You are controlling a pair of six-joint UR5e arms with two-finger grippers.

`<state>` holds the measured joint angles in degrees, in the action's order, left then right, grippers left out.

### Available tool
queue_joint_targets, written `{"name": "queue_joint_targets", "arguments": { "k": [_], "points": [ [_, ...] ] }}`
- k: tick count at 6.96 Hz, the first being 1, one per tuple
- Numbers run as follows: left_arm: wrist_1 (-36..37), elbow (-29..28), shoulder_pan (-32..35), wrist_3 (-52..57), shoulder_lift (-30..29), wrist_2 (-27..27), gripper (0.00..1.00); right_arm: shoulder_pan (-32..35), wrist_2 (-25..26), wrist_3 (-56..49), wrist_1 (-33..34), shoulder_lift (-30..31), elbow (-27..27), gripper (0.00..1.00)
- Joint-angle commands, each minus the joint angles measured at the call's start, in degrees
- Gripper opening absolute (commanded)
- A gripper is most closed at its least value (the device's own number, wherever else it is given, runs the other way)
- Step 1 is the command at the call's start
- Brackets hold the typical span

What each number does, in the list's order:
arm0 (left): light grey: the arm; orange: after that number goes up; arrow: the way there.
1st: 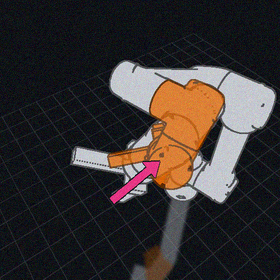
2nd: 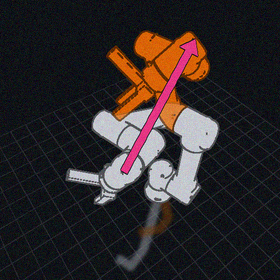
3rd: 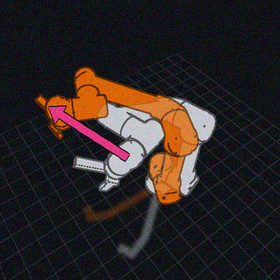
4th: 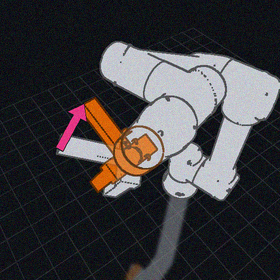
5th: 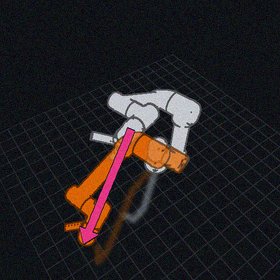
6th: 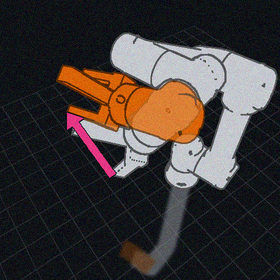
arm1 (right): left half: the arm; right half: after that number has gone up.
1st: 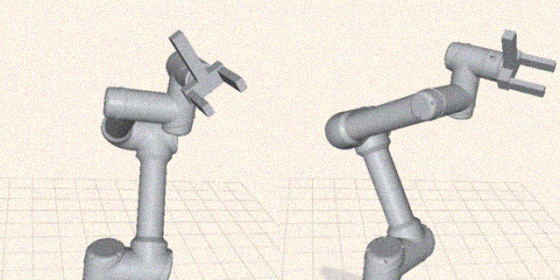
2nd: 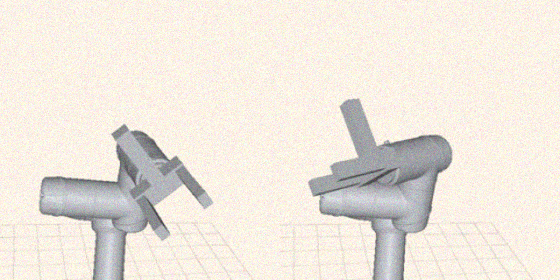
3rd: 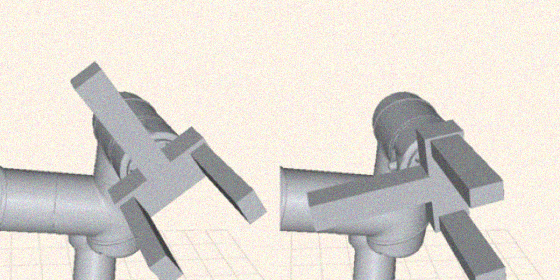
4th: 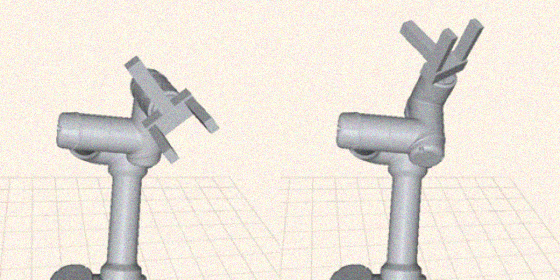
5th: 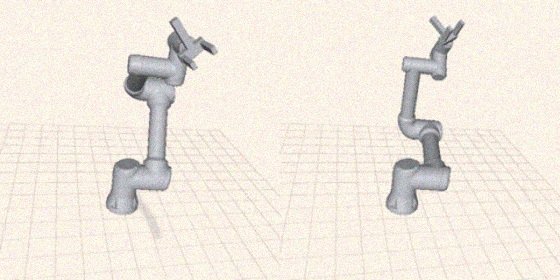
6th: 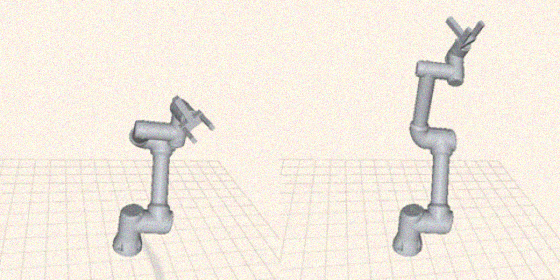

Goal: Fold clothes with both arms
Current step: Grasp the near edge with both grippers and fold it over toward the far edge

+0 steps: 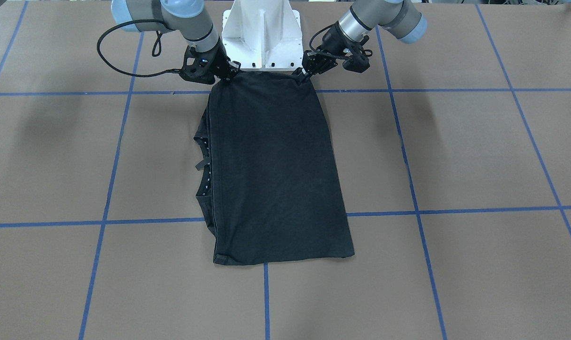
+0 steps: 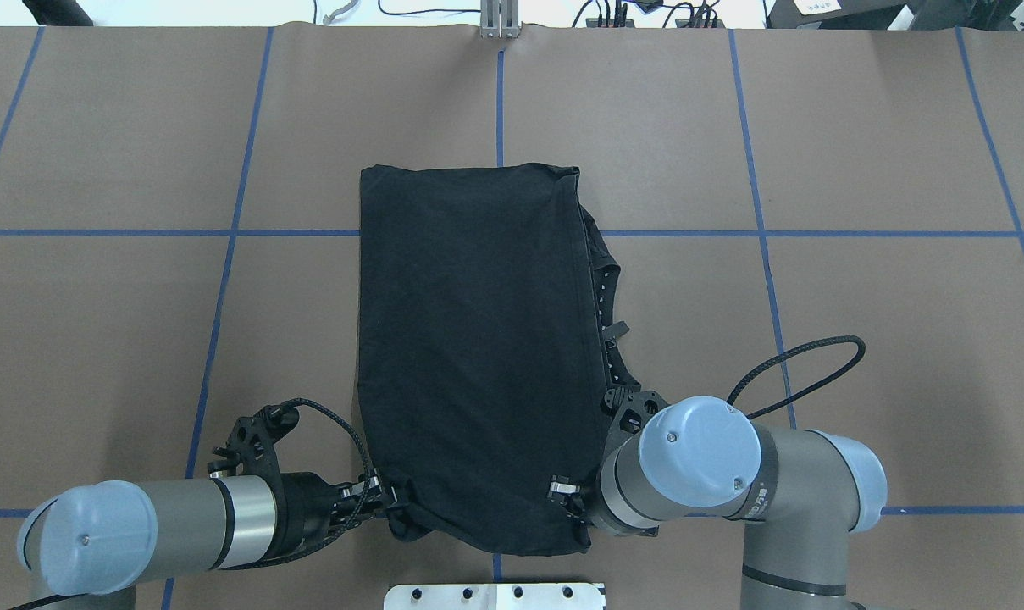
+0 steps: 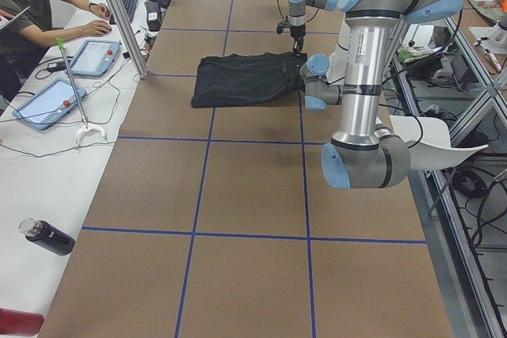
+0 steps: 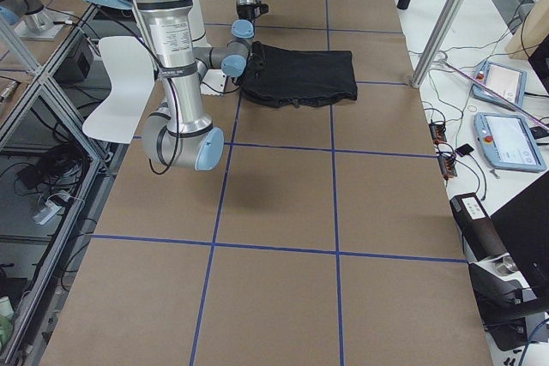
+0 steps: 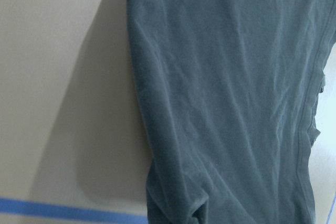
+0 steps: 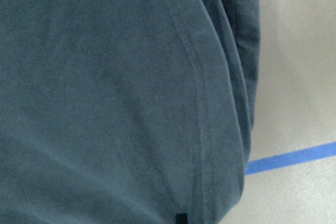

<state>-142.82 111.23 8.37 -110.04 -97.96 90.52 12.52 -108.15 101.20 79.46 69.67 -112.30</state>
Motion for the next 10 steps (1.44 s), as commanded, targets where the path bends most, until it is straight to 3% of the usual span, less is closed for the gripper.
{"name": "queue_joint_targets", "arguments": {
  "k": [1, 4, 6, 8, 9, 10],
  "points": [
    [0.09, 2.13, -1.68, 0.00, 1.18, 0.01, 0.00, -1.45, -0.31, 0.67, 0.08, 0.73, -2.21, 0.00],
    [0.09, 4.08, -2.13, 0.00, 1.63, -0.08, 0.00, -1.11, -0.92, 0.58, 0.00, 1.27, -3.90, 0.00],
    [1.83, 6.54, -0.21, 0.09, 1.37, 1.14, 0.00, 4.41, -1.19, -0.12, -0.09, 0.39, -3.63, 0.00],
    [3.25, 6.37, 10.65, 3.57, -0.12, 8.15, 0.00, 12.66, -4.60, -5.09, -0.18, -0.75, -3.19, 0.00],
    [3.86, 4.98, 14.79, 7.69, -2.65, 8.36, 0.00, 16.79, -5.40, -6.78, -0.09, -3.20, -1.37, 0.00],
    [5.08, -0.08, 19.36, 8.43, -7.46, 8.97, 0.00, 19.70, -5.49, -7.32, -0.27, -6.09, 1.96, 0.00]
  ]
}}
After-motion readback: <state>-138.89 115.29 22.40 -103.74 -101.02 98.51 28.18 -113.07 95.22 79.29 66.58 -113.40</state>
